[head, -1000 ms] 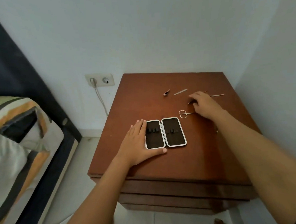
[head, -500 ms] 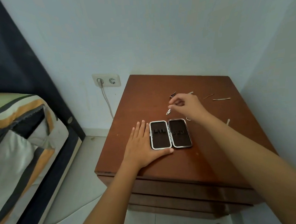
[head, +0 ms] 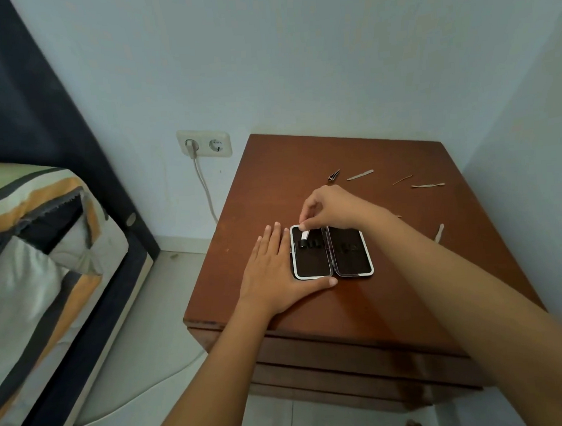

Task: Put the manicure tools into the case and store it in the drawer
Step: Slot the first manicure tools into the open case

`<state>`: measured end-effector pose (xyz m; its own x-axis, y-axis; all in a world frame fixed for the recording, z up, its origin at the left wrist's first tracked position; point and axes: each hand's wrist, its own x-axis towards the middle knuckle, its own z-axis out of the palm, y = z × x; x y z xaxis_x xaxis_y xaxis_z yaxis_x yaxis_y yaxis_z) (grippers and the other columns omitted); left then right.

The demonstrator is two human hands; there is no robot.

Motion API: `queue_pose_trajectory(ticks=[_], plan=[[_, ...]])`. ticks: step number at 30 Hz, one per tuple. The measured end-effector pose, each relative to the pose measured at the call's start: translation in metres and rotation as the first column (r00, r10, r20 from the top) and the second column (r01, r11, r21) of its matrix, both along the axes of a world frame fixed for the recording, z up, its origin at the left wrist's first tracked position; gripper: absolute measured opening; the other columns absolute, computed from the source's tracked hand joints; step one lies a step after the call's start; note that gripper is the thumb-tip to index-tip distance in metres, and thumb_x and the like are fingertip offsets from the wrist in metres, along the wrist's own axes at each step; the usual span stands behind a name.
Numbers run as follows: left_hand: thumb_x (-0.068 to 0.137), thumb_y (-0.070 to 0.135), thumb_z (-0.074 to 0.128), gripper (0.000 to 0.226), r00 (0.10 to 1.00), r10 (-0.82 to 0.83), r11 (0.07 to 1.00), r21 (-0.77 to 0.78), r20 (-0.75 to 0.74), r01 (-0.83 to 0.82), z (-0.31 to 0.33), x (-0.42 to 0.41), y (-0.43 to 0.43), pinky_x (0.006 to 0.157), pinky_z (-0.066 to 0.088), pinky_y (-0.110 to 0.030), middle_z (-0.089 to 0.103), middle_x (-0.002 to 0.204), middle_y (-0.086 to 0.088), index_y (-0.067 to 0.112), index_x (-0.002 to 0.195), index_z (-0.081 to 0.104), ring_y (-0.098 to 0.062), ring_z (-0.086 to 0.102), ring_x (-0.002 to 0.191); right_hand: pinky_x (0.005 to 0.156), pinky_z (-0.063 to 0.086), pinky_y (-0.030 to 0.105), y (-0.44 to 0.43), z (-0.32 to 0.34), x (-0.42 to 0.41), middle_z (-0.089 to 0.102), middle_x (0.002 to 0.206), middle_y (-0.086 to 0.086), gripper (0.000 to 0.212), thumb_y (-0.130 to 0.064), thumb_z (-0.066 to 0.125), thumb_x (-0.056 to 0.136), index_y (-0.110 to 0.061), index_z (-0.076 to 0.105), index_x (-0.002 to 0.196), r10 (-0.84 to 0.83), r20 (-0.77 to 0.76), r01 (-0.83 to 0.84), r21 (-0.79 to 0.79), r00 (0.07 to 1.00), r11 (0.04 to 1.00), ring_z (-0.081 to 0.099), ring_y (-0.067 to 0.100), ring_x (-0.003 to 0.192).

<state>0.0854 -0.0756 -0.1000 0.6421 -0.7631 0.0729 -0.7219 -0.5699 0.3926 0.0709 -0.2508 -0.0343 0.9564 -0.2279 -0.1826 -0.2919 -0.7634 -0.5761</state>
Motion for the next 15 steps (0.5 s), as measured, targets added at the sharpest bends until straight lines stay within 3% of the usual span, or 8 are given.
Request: queue_pose_trajectory(ticks=[6, 9, 12, 15], plan=[[0.059, 0.091, 0.039, 0.122, 1.000, -0.011, 1.000, -0.012, -0.001, 0.011, -0.001, 0.001, 0.001, 0.114, -0.007, -0.031, -0.001, 0.160, -0.003, 0.019, 0.151, 0.002, -0.015, -0.009, 0.145, 0.074, 0.049, 0.019, 0.001, -0.004, -0.005, 0.070, 0.079, -0.003, 0.008, -0.016, 0.070, 0.079, -0.020, 0.074, 0.083, 0.075, 0.047, -0.074, -0.041, 0.996, 0.996, 0.061, 0.005, 0.074], [0.056, 0.093, 0.036, 0.125, 1.000, -0.005, 1.000, -0.026, 0.012, 0.005, -0.004, 0.002, 0.000, 0.115, -0.006, -0.031, 0.000, 0.160, -0.003, 0.018, 0.151, 0.006, -0.015, -0.008, 0.145, 0.083, 0.043, 0.023, -0.018, -0.004, -0.001, 0.068, 0.088, 0.001, 0.014, -0.010, 0.060, 0.083, -0.015, 0.072, 0.089, -0.117, 0.226, 0.127, -0.031, 0.967, 0.991, 0.058, 0.011, 0.079], [0.054, 0.094, 0.034, 0.126, 1.000, -0.001, 0.999, -0.039, 0.031, 0.002, -0.007, 0.004, 0.000, 0.115, -0.006, -0.031, 0.001, 0.160, -0.003, 0.017, 0.151, 0.007, -0.015, -0.008, 0.145, 0.098, 0.038, 0.031, -0.051, -0.016, 0.014, 0.061, 0.113, 0.009, 0.032, -0.001, 0.049, 0.084, -0.012, 0.066, 0.109, -0.220, 0.271, 0.275, -0.181, 0.937, 0.944, 0.053, 0.022, 0.106], [0.052, 0.094, 0.033, 0.128, 0.999, 0.004, 0.999, -0.047, 0.033, -0.002, -0.007, 0.005, 0.000, 0.114, -0.007, -0.030, 0.000, 0.160, -0.002, 0.018, 0.151, 0.006, -0.014, -0.008, 0.145, 0.107, 0.036, 0.042, -0.075, -0.029, 0.029, 0.050, 0.133, 0.011, 0.050, 0.008, 0.043, 0.079, -0.012, 0.058, 0.123, -0.222, 0.210, 0.278, -0.298, 0.952, 0.913, 0.042, 0.031, 0.125]])
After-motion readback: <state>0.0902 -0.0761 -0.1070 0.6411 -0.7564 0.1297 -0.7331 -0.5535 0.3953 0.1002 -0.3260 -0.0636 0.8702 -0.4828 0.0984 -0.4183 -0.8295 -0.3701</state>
